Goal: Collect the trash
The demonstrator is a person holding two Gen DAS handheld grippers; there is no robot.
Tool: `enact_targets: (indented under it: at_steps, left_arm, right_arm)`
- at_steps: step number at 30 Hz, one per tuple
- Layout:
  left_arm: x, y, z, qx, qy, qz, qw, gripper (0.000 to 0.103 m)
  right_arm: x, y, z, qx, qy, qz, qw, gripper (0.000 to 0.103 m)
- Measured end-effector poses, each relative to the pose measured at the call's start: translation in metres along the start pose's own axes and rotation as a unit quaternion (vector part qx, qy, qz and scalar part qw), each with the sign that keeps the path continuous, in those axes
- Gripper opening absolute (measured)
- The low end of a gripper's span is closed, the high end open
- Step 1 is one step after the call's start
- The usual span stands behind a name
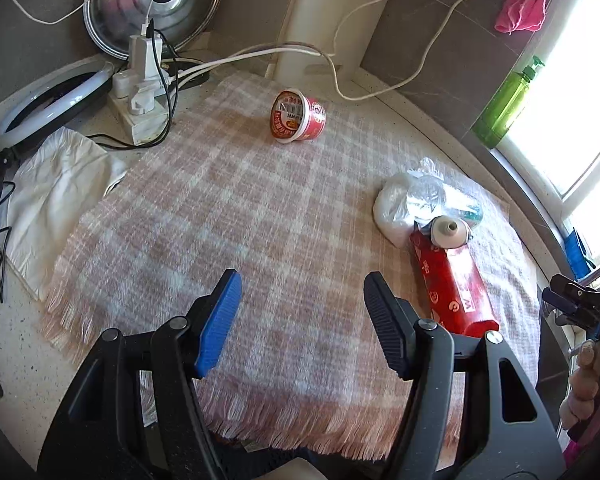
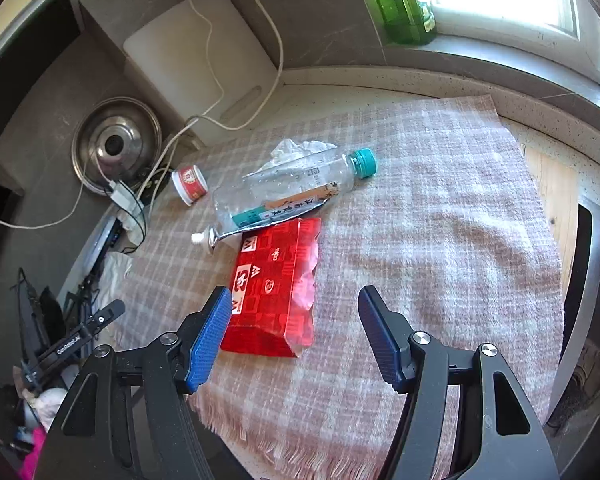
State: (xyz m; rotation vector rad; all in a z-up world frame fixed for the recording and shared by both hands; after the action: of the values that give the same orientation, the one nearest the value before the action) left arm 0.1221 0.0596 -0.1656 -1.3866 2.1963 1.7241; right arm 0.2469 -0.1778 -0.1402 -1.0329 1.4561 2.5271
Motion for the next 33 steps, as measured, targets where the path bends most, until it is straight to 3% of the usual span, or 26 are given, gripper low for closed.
enact_targets:
  at_steps: [11,21,29,31,33]
  left_arm:
    - [-0.041,-0.038,-0.018,-0.008,0.005,-0.001,1.0000,0.065]
    - [-0.108,-0.081,-0.037,-0.014,0.023,-0.013,0.9996,0.066]
    - [-0.136,-0.125,-0.043,-0.018,0.035,0.001,0.9992,0.065]
    - [-0.141,-0.133,-0.043,-0.020,0.030,0.000,0.9993,0.064]
    - [-0.145,-0.141,-0.042,-0.020,0.031,0.005,0.9993,0.054]
  right_arm:
    - [0.010,-0.051,-0.021,-0.076,-0.074,0.078,0.991,0.065]
    - [0.025,-0.074,-0.003,-0.120,-0.066,0.120,0.983,0.065]
    - [0.026,-0.091,0.000,-0.146,-0.075,0.141,0.976,0.065]
    - [0.025,-0.095,-0.001,-0.154,-0.084,0.147,0.973,0.065]
    - [0.024,-0.100,-0.002,-0.162,-0.093,0.152,0.971,0.065]
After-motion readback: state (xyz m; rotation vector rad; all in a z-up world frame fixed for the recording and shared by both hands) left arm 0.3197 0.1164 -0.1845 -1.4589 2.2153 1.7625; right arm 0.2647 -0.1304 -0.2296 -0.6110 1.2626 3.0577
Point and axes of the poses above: each gripper's, at about its wrist camera, not at the fingertips, and y roughly against the way its jaws point, z to its left, x to its underside, the point moved 9 cm from there along -y, roughly the way its jaws point, and after that the axes turned 9 degrees about y, right-handed, at the moved point
